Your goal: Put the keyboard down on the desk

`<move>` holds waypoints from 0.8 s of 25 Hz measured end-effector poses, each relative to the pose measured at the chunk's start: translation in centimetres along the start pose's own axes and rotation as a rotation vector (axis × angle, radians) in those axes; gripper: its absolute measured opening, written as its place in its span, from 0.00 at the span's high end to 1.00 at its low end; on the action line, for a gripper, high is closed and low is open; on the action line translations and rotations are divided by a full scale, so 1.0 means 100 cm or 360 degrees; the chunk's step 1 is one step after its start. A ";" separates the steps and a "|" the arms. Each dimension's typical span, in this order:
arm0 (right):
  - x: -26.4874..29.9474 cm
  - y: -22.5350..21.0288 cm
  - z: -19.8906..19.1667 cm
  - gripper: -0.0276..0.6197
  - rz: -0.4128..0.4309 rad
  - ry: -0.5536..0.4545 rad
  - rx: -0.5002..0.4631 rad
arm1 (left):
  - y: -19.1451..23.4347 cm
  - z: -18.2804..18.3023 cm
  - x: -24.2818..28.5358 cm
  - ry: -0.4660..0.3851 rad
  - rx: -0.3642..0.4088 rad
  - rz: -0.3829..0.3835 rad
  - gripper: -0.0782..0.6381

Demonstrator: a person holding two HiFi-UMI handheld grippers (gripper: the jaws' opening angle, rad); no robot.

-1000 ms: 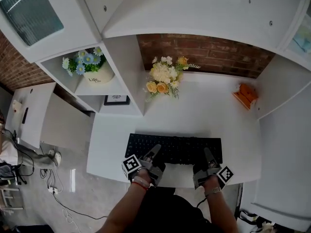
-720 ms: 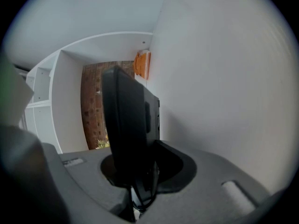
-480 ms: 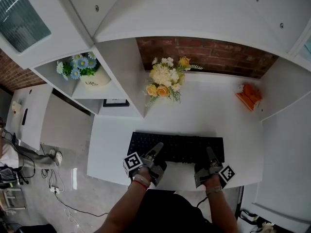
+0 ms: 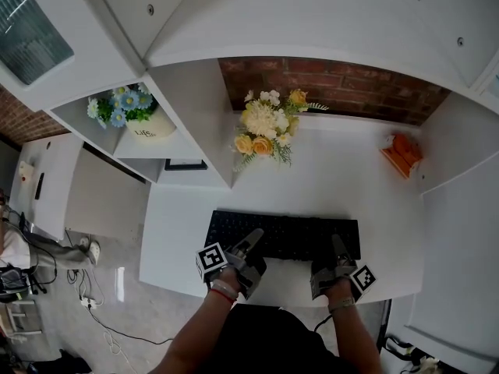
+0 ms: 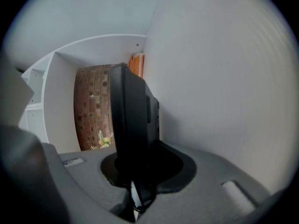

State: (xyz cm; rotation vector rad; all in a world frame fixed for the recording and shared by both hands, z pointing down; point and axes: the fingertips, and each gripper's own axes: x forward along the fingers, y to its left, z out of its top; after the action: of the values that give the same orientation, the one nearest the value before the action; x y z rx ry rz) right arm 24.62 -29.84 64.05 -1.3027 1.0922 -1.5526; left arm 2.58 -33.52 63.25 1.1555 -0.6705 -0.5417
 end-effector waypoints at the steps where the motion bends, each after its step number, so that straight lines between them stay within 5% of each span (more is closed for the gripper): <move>1: 0.000 0.000 0.000 0.85 -0.0003 -0.0002 0.0002 | 0.000 -0.001 -0.001 0.0015 0.0003 0.0003 0.66; 9: 0.000 -0.001 0.002 0.85 -0.0016 -0.0017 0.0006 | -0.006 -0.016 -0.008 0.0133 0.0193 -0.0013 0.57; 17: -0.001 -0.003 0.003 0.85 -0.0033 -0.0020 0.0004 | -0.006 -0.048 -0.026 0.0375 0.0551 -0.0022 0.54; 20: 0.000 -0.003 0.002 0.85 -0.0035 -0.0016 0.0003 | 0.004 -0.062 -0.035 0.0524 0.0832 0.0037 0.54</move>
State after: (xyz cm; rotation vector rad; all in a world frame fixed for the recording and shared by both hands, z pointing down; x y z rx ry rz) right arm 24.84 -29.74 64.36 -1.3239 1.0729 -1.5611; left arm 4.68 -26.97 61.34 1.6793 -0.5506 -0.1438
